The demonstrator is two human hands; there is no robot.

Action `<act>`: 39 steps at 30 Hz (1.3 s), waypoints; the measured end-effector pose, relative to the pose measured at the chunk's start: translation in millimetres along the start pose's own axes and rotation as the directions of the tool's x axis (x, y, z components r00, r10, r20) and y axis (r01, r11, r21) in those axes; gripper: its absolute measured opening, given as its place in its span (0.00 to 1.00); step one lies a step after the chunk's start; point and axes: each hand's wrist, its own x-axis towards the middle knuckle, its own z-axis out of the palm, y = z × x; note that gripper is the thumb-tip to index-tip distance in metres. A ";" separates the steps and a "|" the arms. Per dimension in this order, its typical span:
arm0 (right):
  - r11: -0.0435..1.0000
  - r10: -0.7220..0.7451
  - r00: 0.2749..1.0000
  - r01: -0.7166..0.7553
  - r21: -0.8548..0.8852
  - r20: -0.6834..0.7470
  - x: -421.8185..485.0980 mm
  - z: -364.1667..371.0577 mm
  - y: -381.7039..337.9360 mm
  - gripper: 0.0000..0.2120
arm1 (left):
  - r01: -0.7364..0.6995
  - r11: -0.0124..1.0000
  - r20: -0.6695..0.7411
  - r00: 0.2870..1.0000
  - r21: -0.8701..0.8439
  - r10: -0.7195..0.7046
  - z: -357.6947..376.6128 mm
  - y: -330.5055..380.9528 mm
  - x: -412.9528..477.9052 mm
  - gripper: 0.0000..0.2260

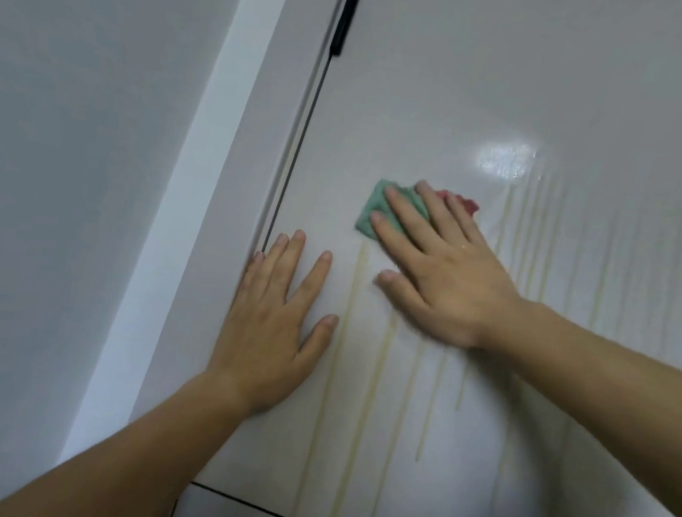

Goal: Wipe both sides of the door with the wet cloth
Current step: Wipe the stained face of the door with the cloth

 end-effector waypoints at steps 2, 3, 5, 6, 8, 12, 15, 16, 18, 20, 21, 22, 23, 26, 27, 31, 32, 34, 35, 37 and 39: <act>0.989 -0.134 0.990 0.137 -0.056 0.053 -9.7 -2.2 18.2 0.31 | -0.007 1.000 0.006 1.000 0.021 0.007 -0.1 0.1 0.0 0.32; 0.992 -0.101 0.994 0.103 -0.076 0.037 -4.4 -6.5 35.9 0.31 | -0.008 0.999 0.010 1.000 0.033 0.007 0.0 0.3 -0.2 0.32; 0.990 0.140 0.990 -0.141 -0.030 -0.032 15.0 -18.3 74.5 0.32 | 0.001 0.999 0.009 1.000 0.048 -0.001 0.9 0.9 -0.3 0.32; 0.963 0.270 0.962 -0.269 0.028 -0.039 23.0 -23.9 86.7 0.33 | 0.005 0.999 0.002 1.000 0.050 -0.006 1.1 1.6 -0.4 0.32; 0.927 0.372 0.927 -0.369 0.061 -0.052 26.9 -22.3 76.7 0.33 | 0.009 0.999 -0.007 1.000 0.049 -0.009 1.6 2.4 -0.1 0.32; 1.000 -0.019 1.000 0.019 -0.018 0.005 -29.1 3.7 29.6 0.32 | 0.008 0.998 -0.003 1.000 0.058 -0.008 1.6 1.7 1.0 0.32; 0.998 -0.011 1.000 0.010 -0.066 -0.002 -22.4 -7.3 71.0 0.31 | 0.010 0.996 -0.005 1.000 0.087 -0.009 1.3 2.8 1.3 0.32; 0.993 0.108 0.994 -0.109 -0.040 -0.033 -10.8 -13.9 88.9 0.32 | 0.012 0.996 -0.004 1.000 0.089 -0.012 1.4 2.4 1.6 0.32; 0.950 0.310 0.950 -0.309 0.040 -0.040 1.9 -24.8 107.9 0.33 | 0.006 0.997 -0.002 1.000 0.072 -0.006 0.8 1.3 1.1 0.32; 0.949 0.311 0.949 -0.308 0.065 -0.059 -5.6 -20.0 91.4 0.33 | 0.000 0.998 0.005 1.000 0.061 0.000 -0.5 -1.1 0.6 0.32; 0.973 0.229 0.972 -0.226 0.051 -0.048 -18.4 -13.9 76.9 0.33 | 0.001 0.998 0.007 1.000 0.058 -0.002 -1.2 -1.5 0.5 0.32; 0.993 0.115 0.993 -0.114 0.029 -0.031 -35.3 -7.8 64.5 0.33 | 0.007 0.999 0.008 1.000 0.050 -0.007 -1.9 -1.3 0.8 0.31; 1.000 0.008 1.000 -0.008 0.010 0.003 -51.0 -3.6 60.9 0.32 | 0.013 0.999 0.009 1.000 0.040 -0.014 -2.5 -0.4 1.1 0.31; 0.998 0.021 0.999 -0.019 -0.066 0.024 -55.3 -11.0 104.1 0.32 | 0.029 0.998 0.014 0.999 0.052 -0.030 -4.9 5.7 1.9 0.32; 0.986 0.161 0.987 -0.161 -0.034 -0.006 -49.2 -16.4 124.1 0.33 | 0.038 0.997 0.016 0.999 0.072 -0.039 -6.3 8.9 2.3 0.32; 0.918 0.389 0.920 -0.384 0.097 -0.044 -51.1 -15.8 113.6 0.34 | 0.005 0.995 -0.017 1.000 0.103 -0.003 -8.3 45.0 14.0 0.32; 0.956 0.288 0.957 -0.284 0.074 -0.042 -64.1 -9.2 93.0 0.34 | -0.048 0.995 -0.026 0.998 0.090 0.050 -6.7 60.0 21.2 0.31; 0.996 0.079 0.997 -0.078 0.047 -0.012 -93.3 2.6 71.1 0.32 | -0.142 0.988 -0.033 0.989 0.056 0.144 -2.5 89.9 37.0 0.30; 0.999 0.026 1.000 -0.026 0.020 0.013 -98.7 3.2 77.2 0.31 | -0.164 0.985 -0.029 0.986 0.049 0.166 -0.3 102.4 43.3 0.30; 0.995 0.096 0.995 -0.096 -0.005 -0.008 -88.4 -3.0 106.0 0.31 | -0.173 0.983 0.003 0.985 0.058 0.173 4.4 118.0 49.2 0.30; 0.953 0.301 0.952 -0.300 0.037 -0.044 -72.5 -13.6 137.7 0.32 | -0.156 0.985 0.027 0.988 0.073 0.154 9.9 122.3 48.4 0.30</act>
